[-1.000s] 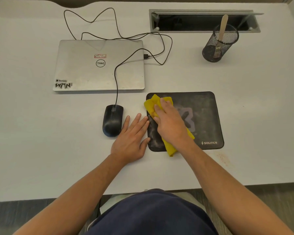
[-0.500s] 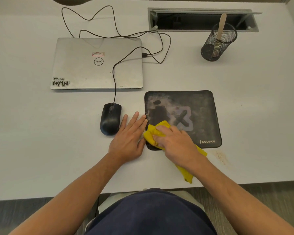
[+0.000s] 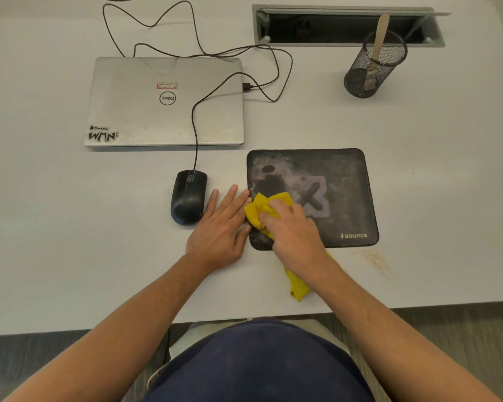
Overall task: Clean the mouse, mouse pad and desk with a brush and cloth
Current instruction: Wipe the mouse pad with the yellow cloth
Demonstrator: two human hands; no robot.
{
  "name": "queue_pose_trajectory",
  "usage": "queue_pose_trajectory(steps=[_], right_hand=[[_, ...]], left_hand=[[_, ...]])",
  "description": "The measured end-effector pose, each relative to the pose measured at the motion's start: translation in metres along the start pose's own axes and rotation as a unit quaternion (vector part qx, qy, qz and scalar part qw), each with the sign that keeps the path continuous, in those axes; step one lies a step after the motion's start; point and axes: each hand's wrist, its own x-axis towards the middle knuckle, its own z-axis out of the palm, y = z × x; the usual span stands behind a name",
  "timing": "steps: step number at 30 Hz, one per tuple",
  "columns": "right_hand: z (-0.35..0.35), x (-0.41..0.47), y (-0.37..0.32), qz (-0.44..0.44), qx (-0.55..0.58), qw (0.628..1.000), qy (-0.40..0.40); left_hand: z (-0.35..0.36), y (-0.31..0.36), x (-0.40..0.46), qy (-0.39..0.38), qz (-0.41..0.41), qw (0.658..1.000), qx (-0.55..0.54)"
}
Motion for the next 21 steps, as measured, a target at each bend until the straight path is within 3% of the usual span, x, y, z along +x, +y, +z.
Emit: queue_pose_trajectory(steps=[9,16,21], right_hand=[[-0.002,-0.022,0.001,-0.045,-0.013,0.998,-0.051],[-0.021,-0.029,0.020,-0.055,-0.035,0.989,-0.133],[-0.027,-0.010,0.019,0.031,0.015,0.999,0.016]], left_hand=[[-0.002,-0.001,0.000,-0.031,-0.010,0.999,0.031],[-0.001,0.001,0.000,-0.033,-0.018,0.998,0.042],[-0.001,0.001,0.000,-0.028,-0.017,0.999,0.038]])
